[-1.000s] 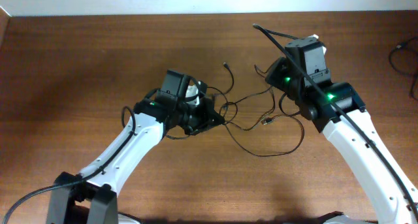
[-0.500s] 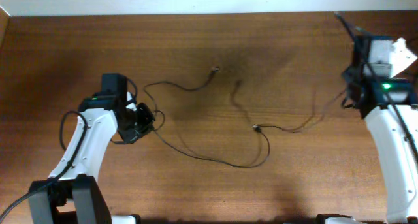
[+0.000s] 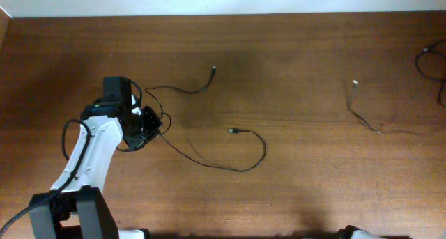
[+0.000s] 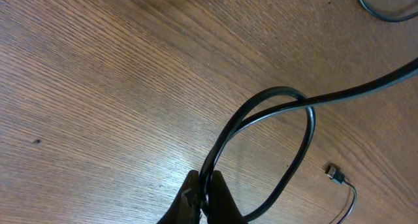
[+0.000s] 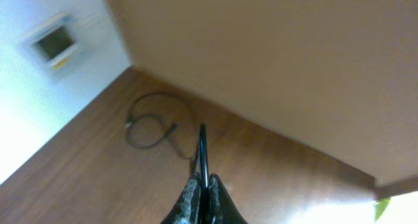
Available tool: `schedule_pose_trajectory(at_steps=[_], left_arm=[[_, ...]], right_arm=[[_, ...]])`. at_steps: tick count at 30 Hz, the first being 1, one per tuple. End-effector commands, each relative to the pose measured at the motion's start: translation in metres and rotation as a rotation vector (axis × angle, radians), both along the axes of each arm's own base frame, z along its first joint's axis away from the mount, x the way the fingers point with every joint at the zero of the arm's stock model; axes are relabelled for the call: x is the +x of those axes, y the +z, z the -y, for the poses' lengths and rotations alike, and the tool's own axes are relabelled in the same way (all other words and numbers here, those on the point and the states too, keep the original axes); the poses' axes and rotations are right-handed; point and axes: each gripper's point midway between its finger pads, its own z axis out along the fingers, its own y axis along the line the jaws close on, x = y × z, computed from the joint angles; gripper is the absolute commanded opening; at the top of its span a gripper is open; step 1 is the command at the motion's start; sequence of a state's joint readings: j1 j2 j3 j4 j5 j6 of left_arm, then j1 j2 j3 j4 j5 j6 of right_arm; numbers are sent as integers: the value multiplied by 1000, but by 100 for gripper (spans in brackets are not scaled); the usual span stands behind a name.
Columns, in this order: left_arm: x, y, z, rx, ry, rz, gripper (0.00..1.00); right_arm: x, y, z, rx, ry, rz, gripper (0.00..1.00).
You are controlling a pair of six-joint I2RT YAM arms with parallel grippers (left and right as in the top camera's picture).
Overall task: Untangle cables
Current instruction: 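Pull the right gripper rightward, drawing a cable out of the pile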
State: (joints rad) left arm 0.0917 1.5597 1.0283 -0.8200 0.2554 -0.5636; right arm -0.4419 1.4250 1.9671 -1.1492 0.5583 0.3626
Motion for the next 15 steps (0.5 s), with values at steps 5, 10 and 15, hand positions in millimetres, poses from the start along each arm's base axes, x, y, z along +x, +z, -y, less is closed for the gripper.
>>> schedule_pose_trajectory(at_steps=[5, 10, 15], left_arm=[[1, 1, -2, 14, -16, 15, 0], [1, 1, -2, 14, -16, 13, 0], [0, 1, -1, 13, -16, 7, 0]], right_arm=[[-68, 8, 43, 17, -294, 70, 4], [-35, -35, 39, 177, -174, 4, 4], [-32, -123, 34, 398, -175, -300, 4]])
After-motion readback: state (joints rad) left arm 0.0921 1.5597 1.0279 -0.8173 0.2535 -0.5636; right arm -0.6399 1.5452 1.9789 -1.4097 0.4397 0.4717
